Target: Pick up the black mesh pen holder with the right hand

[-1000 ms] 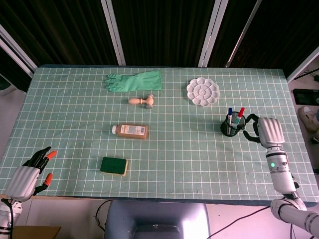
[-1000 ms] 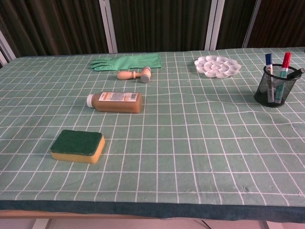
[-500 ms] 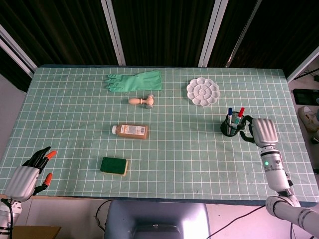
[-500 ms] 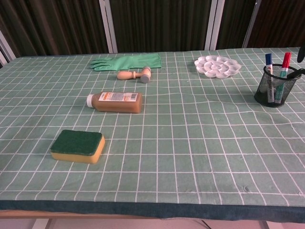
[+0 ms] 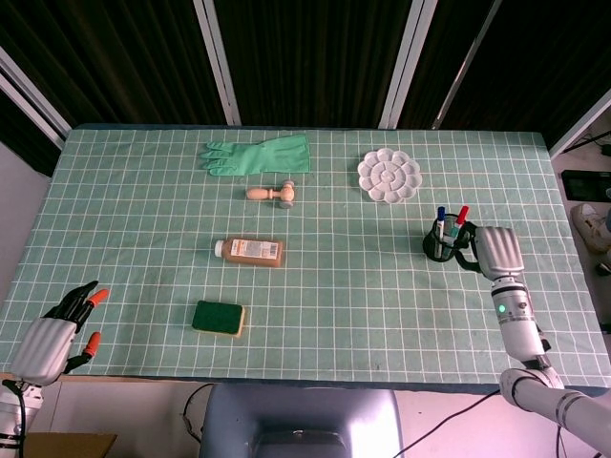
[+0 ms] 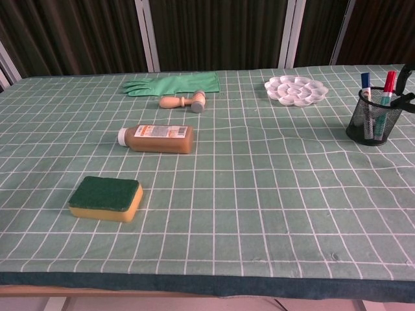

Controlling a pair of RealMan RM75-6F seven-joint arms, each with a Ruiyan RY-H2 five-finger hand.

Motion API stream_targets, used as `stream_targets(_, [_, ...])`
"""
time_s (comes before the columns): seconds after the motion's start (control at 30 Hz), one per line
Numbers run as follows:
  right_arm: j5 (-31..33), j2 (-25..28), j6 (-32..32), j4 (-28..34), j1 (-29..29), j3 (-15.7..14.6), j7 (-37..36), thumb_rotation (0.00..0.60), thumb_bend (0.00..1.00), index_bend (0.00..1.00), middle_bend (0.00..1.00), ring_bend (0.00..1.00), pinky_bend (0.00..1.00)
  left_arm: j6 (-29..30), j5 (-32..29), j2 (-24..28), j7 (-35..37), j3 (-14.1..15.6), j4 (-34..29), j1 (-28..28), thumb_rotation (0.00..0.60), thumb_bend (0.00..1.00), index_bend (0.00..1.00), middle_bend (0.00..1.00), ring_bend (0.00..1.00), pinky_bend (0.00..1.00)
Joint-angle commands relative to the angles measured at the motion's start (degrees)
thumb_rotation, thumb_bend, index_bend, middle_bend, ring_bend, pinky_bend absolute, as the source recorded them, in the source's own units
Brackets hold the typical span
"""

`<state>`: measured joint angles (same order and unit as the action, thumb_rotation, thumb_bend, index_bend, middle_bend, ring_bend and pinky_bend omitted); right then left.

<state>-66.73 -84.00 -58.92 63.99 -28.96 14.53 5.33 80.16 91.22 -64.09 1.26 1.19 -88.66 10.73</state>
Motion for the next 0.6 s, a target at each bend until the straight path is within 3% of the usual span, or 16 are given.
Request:
stream_targets(0.03, [0.08, -0.37, 0.06, -0.5, -0.22, -0.03, -0.1, 0.6, 0.48, 0.62, 1.0, 1.0, 1.0, -0.03, -0.03, -0.01, 0.0, 0.0, 0.0, 0.01, 0.6, 0.48, 0.15, 0.05, 0.09, 0.37])
stream_targets(0.6, [1.12, -0.84, 0.03, -2.15, -0.26, -0.02, -0.02, 0.6, 0.48, 0.62, 1.0, 1.0, 1.0, -0.25, -0.25, -0.1, -0.43, -0.03, -0.09, 0.05, 0.6, 0.48, 0.15, 0.05, 0.09, 0.37])
